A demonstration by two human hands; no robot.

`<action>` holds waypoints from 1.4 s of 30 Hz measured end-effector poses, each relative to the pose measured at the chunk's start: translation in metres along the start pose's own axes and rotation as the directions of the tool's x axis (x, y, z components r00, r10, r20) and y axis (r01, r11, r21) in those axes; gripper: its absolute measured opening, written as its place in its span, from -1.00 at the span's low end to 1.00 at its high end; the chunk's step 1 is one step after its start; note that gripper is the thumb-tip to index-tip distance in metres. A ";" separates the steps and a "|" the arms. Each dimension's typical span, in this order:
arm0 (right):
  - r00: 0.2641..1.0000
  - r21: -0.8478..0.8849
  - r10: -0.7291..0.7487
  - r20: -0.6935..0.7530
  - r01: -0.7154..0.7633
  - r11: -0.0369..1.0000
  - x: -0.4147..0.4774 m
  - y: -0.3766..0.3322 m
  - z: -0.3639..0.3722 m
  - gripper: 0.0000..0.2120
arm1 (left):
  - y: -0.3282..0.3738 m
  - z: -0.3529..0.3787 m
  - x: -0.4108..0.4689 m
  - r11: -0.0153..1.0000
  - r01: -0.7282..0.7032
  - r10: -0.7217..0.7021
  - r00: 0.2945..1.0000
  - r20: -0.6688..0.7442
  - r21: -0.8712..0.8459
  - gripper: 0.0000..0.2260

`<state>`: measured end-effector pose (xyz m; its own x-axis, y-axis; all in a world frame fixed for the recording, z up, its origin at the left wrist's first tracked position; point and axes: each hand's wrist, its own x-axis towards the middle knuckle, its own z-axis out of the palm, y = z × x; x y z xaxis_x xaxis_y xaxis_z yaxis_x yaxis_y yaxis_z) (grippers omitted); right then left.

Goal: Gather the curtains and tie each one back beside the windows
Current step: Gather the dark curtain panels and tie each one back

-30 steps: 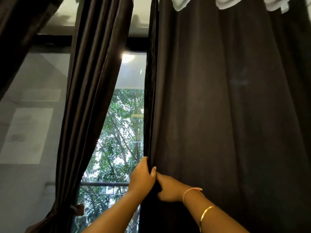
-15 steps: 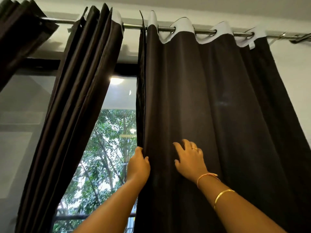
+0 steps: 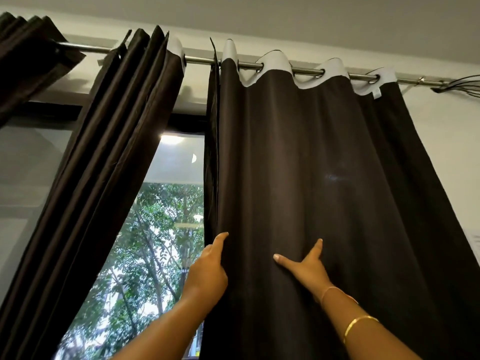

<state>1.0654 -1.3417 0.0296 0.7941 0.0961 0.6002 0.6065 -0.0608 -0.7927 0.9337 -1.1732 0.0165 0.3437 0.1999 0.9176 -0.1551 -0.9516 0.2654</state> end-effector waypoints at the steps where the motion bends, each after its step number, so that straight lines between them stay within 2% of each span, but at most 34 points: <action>1: 1.000 0.025 -0.015 0.018 0.015 1.000 0.002 -0.001 0.002 0.20 | 0.001 0.000 0.002 1.000 0.007 -0.007 1.000 0.008 0.002 -0.35; 4: 0.995 -0.036 -0.102 0.010 0.103 0.994 0.005 -0.002 0.011 -0.12 | 0.003 0.001 0.006 0.999 0.036 -0.036 0.999 -0.002 0.025 -0.40; 7: 0.966 -0.230 -0.256 0.039 0.258 0.938 -0.005 -0.014 0.024 -0.38 | 0.002 0.004 0.009 0.997 0.043 -0.049 0.994 -0.095 -0.061 -0.47; 10: 0.906 -0.362 -0.404 0.123 0.420 0.832 -0.019 -0.032 0.042 -0.40 | 0.003 0.004 0.012 0.978 0.103 -0.140 0.968 -0.209 -0.181 -0.48; 14: 0.813 -0.361 -0.544 0.207 0.581 0.730 -0.031 -0.060 0.061 -0.39 | 0.005 0.000 0.014 0.964 0.230 -0.262 0.916 -0.305 -0.137 -0.68; 16: 0.759 -0.353 -0.602 0.248 0.649 0.674 -0.039 -0.074 0.070 -0.45 | 0.002 -0.005 0.013 0.961 0.246 -0.276 0.903 -0.329 -0.130 -0.71; 20: 0.587 -0.320 -0.744 0.321 0.806 0.498 -0.065 -0.096 0.097 -0.68 | -0.010 -0.011 0.011 0.965 0.220 -0.259 0.890 -0.375 -0.146 -0.73; 23: 0.505 -0.387 -0.777 0.375 0.847 0.364 -0.069 -0.097 0.102 -0.65 | -0.016 -0.014 0.010 0.976 0.178 -0.214 0.897 -0.388 -0.127 -0.72; 25: 0.522 -0.467 -0.737 0.429 0.827 0.313 -0.059 -0.090 0.092 -0.62 | -0.018 -0.014 0.011 0.982 0.168 -0.186 0.909 -0.372 -0.080 -0.71; 27: 0.609 -0.548 -0.641 0.467 0.768 0.331 -0.044 -0.078 0.076 -0.61 | -0.017 -0.012 0.012 0.988 0.152 -0.153 0.927 -0.341 -0.029 -0.72; 29: 0.722 -0.557 -0.547 0.424 0.684 0.472 -0.033 -0.066 0.061 -0.58 | -0.014 -0.009 0.015 0.993 0.111 -0.114 0.944 -0.311 -0.025 -0.73; 31: 0.788 -0.466 -0.533 0.308 0.614 0.637 -0.027 -0.057 0.054 -0.64 | -0.006 -0.004 0.019 0.995 0.080 -0.093 0.956 -0.280 -0.058 -0.76; 33: 0.812 -0.343 -0.563 0.153 0.578 0.740 -0.026 -0.055 0.054 -0.78 | 0.004 0.000 0.025 0.991 0.063 -0.091 0.964 -0.249 -0.118 -0.86; 34: 0.826 -0.278 -0.556 0.091 0.557 0.782 -0.025 -0.056 0.055 -0.76 | 0.008 0.003 0.027 0.986 0.066 -0.100 0.967 -0.233 -0.151 -0.92; 36: 0.855 -0.175 -0.518 0.008 0.511 0.841 -0.021 -0.061 0.054 -0.62 | 0.016 0.006 0.034 0.973 0.091 -0.132 0.974 -0.186 -0.213 -0.91; 38: 0.867 -0.146 -0.494 -0.066 0.481 0.864 -0.012 -0.067 0.048 -0.50 | 0.021 0.006 0.040 0.950 0.125 -0.172 0.974 -0.145 -0.285 -0.90; 40: 0.855 -0.192 -0.514 -0.074 0.494 0.848 -0.004 -0.072 0.041 -0.47 | 0.024 0.002 0.045 0.927 0.143 -0.198 0.972 -0.128 -0.348 -0.90; 42: 0.837 -0.274 -0.546 0.036 0.534 0.800 -0.002 -0.076 0.038 -0.40 | 0.025 -0.002 0.050 0.906 0.152 -0.206 0.974 -0.099 -0.395 -0.76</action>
<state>1.0162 -1.2995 0.0842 0.3318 0.1495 0.9314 0.9199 -0.2700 -0.2843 0.9455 -1.1864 0.0691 0.2752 0.4138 0.8678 -0.4544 -0.7395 0.4967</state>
